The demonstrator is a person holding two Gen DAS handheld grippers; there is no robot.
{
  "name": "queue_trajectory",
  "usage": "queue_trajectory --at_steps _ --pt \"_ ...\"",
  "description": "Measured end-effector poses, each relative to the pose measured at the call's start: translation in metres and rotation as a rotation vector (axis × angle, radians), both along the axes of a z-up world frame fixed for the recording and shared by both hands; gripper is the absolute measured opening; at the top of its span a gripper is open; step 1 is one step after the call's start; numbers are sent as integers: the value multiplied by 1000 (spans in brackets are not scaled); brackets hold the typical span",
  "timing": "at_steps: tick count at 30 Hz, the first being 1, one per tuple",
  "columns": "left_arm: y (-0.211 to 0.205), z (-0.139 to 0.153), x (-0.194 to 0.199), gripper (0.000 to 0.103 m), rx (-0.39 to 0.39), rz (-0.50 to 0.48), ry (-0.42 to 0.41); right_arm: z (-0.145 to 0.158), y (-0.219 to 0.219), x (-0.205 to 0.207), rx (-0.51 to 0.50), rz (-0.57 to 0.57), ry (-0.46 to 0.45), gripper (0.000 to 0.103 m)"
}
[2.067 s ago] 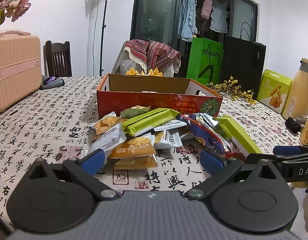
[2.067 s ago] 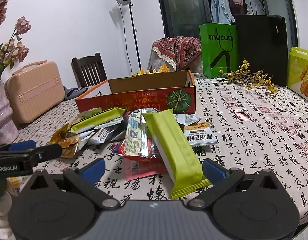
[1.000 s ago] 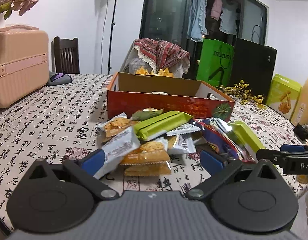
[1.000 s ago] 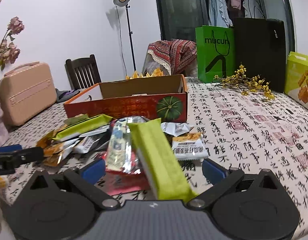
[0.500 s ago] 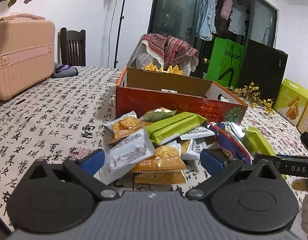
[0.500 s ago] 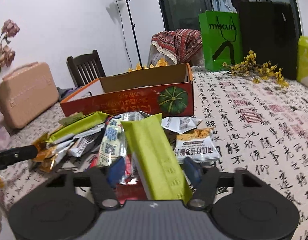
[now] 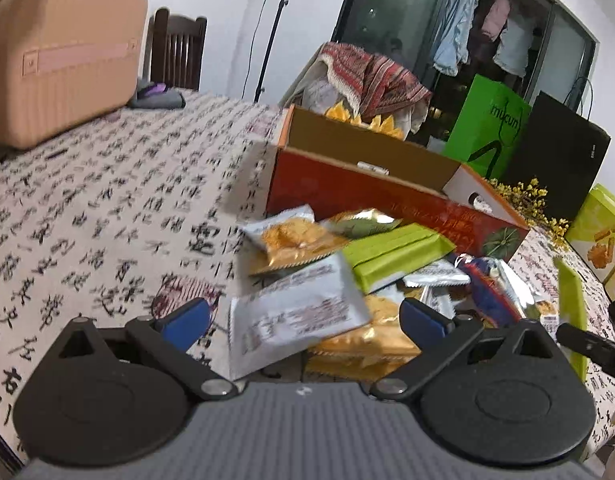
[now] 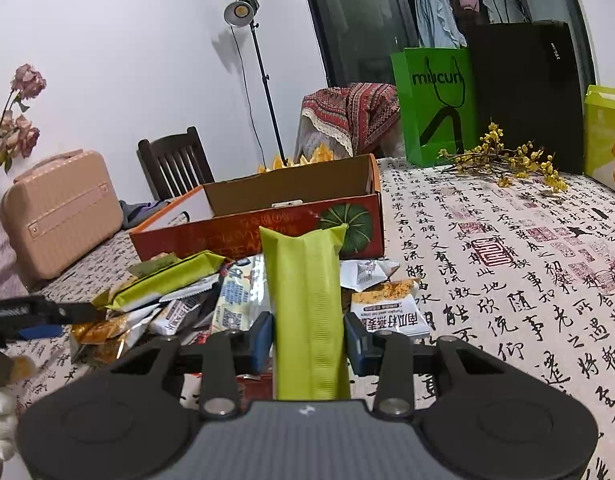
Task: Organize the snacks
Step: 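Carry the green bar into the box and open the right gripper while the left drops its packet in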
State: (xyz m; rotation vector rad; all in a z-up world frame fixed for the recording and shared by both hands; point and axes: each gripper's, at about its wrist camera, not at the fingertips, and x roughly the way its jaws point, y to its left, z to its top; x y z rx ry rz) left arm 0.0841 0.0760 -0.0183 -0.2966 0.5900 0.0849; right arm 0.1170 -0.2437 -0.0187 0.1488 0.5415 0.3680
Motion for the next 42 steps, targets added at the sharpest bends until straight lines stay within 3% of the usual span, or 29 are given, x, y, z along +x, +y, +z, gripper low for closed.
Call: queue_trajectory --at_steps 9,19,22,28,34,42 --pt "14 -12 5 102 -45 9 24 2 4 -8 -7 -1 -2 37" --pt "21 -11 1 67 -112 -66 -19 4 10 -11 -26 7 -2 37" --pt "22 -10 -1 63 -120 -68 -26 3 11 -12 -27 6 0 37" --pt "36 -4 -8 42 -173 -48 -55 3 11 -14 -24 1 -2 37" --pt "59 0 -19 33 -210 31 -73 4 11 -14 -22 2 -3 37" --pt "78 -3 -15 31 -202 75 -77 2 17 -10 -26 2 4 37"
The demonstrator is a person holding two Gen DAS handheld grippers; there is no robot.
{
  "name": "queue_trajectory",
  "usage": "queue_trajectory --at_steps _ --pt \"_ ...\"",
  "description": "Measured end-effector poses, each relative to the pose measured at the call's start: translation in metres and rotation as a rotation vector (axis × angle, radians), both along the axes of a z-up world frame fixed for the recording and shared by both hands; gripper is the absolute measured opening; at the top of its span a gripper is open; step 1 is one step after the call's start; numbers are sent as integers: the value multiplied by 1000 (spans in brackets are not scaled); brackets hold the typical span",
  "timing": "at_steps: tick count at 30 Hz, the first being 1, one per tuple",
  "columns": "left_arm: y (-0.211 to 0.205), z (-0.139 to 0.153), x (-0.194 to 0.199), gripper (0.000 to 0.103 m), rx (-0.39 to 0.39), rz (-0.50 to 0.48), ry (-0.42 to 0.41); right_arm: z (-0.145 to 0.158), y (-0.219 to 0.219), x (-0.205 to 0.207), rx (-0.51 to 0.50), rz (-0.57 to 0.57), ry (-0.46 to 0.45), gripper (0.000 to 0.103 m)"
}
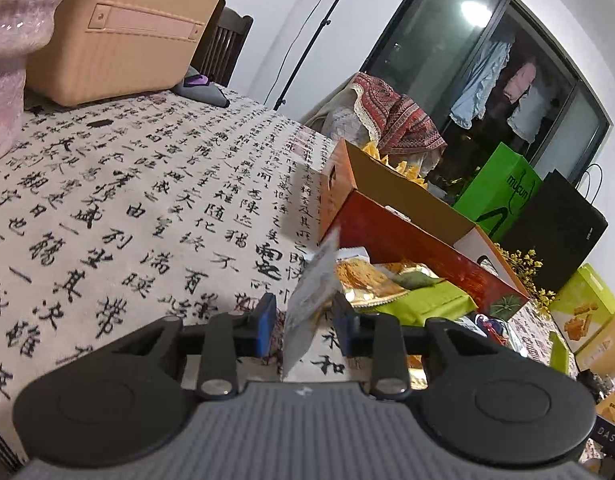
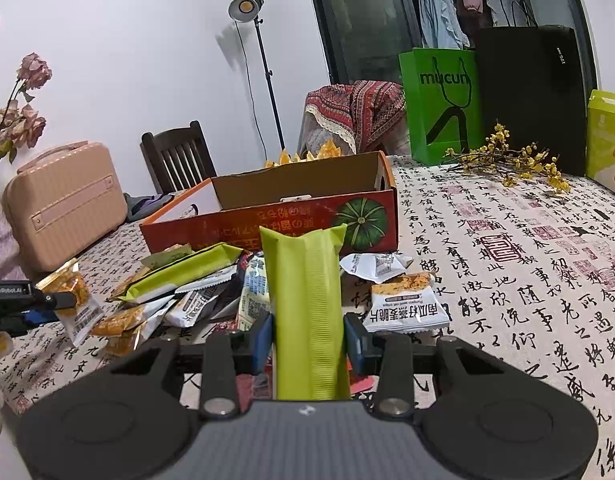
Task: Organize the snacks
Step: 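Carry the green bar into the box and open the right gripper while the left drops its packet in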
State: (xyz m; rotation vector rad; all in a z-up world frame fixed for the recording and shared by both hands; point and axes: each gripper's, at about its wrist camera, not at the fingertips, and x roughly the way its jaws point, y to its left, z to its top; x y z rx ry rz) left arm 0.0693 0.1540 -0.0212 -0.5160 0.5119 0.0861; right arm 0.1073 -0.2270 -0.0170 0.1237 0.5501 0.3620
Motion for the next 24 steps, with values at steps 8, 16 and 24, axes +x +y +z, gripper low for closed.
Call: queue_trajectory --at_steps 8,16,24 --pt "0 -5 16 12 67 8 13 -1 1 2 -8 -11 4 37" --pt "-4 6 6 11 118 21 -34 3 3 3 -6 -9 -14 37" --pt "-16 40 9 11 165 -5 -118 23 4 11 -5 -7 -84 37"
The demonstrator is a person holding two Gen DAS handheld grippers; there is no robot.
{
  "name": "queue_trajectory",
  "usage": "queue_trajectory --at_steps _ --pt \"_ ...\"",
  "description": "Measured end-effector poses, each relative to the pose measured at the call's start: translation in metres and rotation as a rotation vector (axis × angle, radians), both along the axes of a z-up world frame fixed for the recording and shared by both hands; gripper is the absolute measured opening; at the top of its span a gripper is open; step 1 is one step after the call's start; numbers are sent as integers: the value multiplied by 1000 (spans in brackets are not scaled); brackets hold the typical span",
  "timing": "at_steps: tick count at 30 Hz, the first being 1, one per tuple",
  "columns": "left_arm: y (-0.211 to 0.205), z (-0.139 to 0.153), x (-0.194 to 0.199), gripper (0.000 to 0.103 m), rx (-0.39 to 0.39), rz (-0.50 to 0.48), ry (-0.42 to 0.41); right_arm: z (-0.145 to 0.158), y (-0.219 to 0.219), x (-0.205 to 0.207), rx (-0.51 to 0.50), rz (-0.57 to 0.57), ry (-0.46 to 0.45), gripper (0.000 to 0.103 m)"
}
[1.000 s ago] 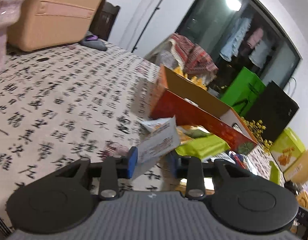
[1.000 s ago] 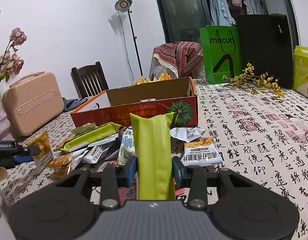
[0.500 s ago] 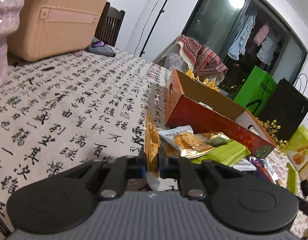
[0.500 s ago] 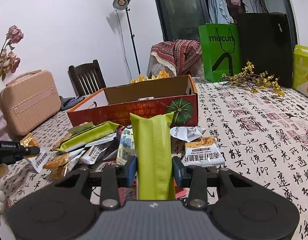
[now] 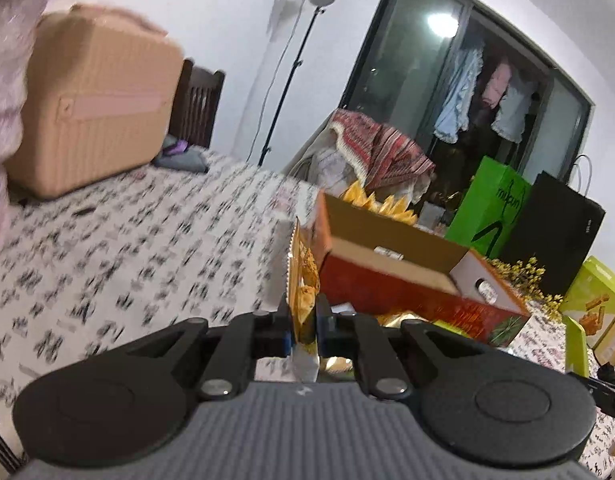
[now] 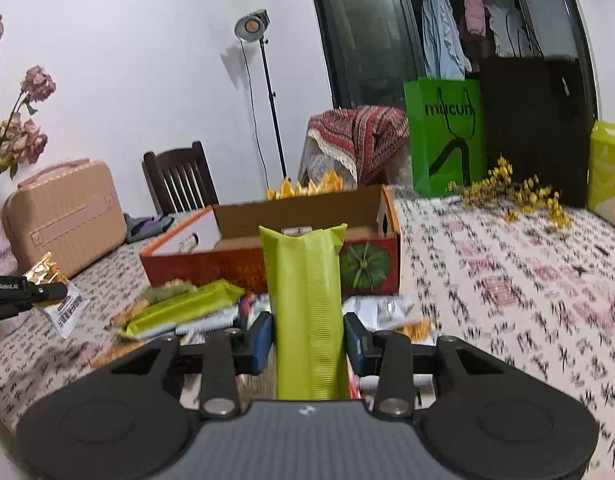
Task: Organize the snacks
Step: 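Carry the green bar into the box and open the right gripper while the left drops its packet in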
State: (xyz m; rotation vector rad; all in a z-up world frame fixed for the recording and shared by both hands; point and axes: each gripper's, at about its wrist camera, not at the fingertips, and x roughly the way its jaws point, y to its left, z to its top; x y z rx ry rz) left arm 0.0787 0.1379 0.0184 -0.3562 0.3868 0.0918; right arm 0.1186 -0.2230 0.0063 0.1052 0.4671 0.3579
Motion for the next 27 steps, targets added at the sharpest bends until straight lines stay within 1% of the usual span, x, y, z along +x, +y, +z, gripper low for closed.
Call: queue_trajectory --at_steps 5,13,17,21,24,27 --pt "-17 21 21 11 34 -45 -38 18 3 18 11 0 -46 37" --pt "-44 48 70 11 66 -114 -71 50 13 75 28 -9 -88 37" --pt "-55 55 102 11 65 -136 -69 63 18 115 62 -19 -56 37" --pt "-64 59 139 11 49 -141 -64 69 27 156 82 -41 -24 37" --pt "-67 58 167 11 49 -126 -52 64 34 188 96 -65 7 37" --pt "-67 46 192 11 48 -105 -17 50 38 218 105 -85 67 37"
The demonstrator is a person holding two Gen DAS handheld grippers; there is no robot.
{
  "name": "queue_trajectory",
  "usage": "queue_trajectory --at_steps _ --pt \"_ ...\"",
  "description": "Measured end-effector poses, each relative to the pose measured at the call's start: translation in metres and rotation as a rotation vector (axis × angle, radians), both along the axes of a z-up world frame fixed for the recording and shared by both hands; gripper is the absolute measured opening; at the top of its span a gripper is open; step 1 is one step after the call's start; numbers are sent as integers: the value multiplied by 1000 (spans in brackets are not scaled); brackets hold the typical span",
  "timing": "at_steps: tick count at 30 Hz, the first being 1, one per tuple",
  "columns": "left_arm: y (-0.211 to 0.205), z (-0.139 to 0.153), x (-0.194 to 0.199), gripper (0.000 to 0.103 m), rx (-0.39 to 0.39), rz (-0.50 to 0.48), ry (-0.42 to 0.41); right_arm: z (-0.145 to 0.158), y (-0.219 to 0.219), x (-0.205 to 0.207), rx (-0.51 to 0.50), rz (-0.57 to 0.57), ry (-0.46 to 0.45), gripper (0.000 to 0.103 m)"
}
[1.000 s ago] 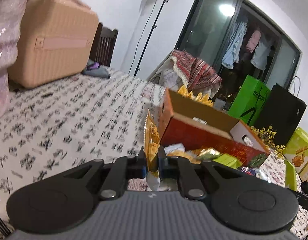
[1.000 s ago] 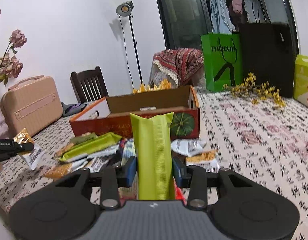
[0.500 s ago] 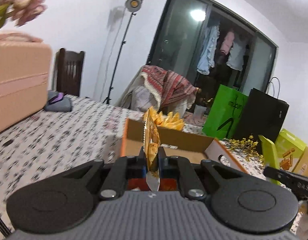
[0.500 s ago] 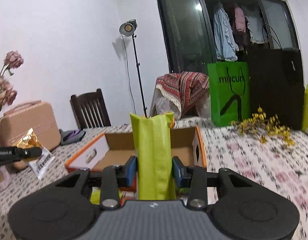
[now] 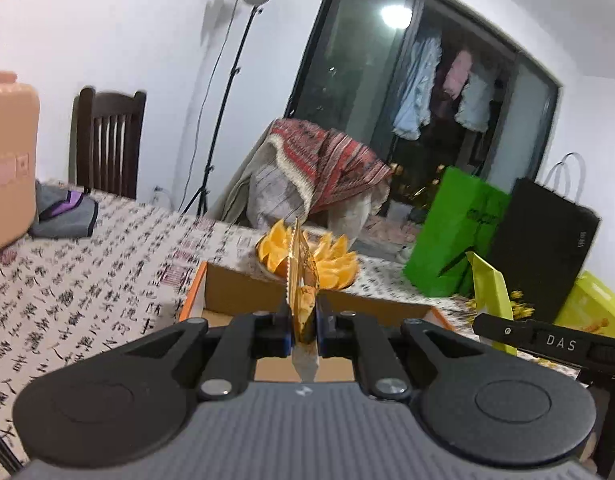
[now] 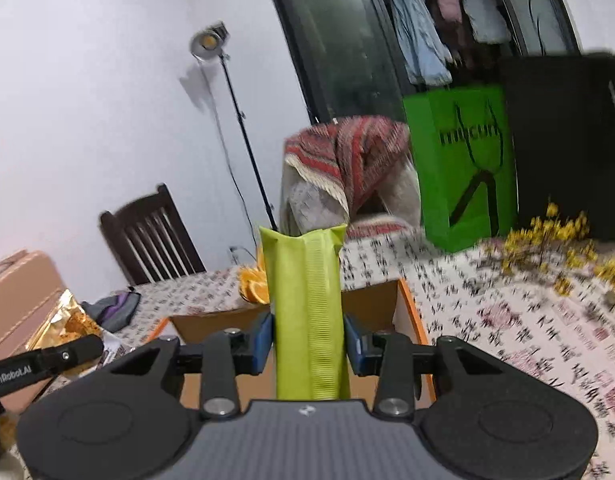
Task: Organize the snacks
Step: 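Carry the green bar into the box and open the right gripper while the left drops its packet in, then move both grippers back from the box toward the snack pile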
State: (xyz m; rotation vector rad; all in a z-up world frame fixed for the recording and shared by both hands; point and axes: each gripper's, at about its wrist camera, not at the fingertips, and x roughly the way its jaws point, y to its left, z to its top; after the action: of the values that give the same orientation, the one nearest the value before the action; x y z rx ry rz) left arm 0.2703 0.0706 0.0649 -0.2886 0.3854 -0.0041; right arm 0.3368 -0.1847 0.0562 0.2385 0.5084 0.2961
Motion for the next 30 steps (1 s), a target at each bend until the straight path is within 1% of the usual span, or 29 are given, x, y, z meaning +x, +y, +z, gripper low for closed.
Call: queue_trajectory --at_steps 3,5,7,11,13,14,15,16,17,18,20,24,27,30 --pt "4 -19 15 11 -1 27 17 -19 0 21 9 -7 51 37" --pt "6 -30 25 11 19 36 49 -28 -2 23 9 -14 53 37" --pt "9 -37 31 11 14 35 81 -35 -3 27 -4 -6 66 37" --pt "9 -44 34 11 36 33 106 -52 0 33 -49 9 111 38" --pt "7 -46 31 14 52 31 111 -58 0 35 -53 18 145 41" --pt "7 -46 29 26 53 34 110 -59 -1 34 -48 15 154 41" --pt "8 -45 28 37 49 34 107 -59 -1 33 -50 17 155 50" --pt "9 -44 26 67 42 39 99 -57 -2 31 -48 18 148 70" --pt "9 -43 23 91 35 57 89 -55 -3 28 -39 17 135 81" --pt "8 -41 19 96 33 79 73 -52 -5 24 -31 20 119 95" --pt "7 -36 15 103 44 96 49 -45 -6 17 -29 24 83 95" --pt "8 -24 8 103 10 95 48 -32 -9 6 -29 26 37 102" --pt "9 -14 -3 103 4 111 41 -17 -11 -4 -22 21 22 103" --pt "10 -6 -17 103 10 127 29 0 -13 -22 -11 35 -18 103"
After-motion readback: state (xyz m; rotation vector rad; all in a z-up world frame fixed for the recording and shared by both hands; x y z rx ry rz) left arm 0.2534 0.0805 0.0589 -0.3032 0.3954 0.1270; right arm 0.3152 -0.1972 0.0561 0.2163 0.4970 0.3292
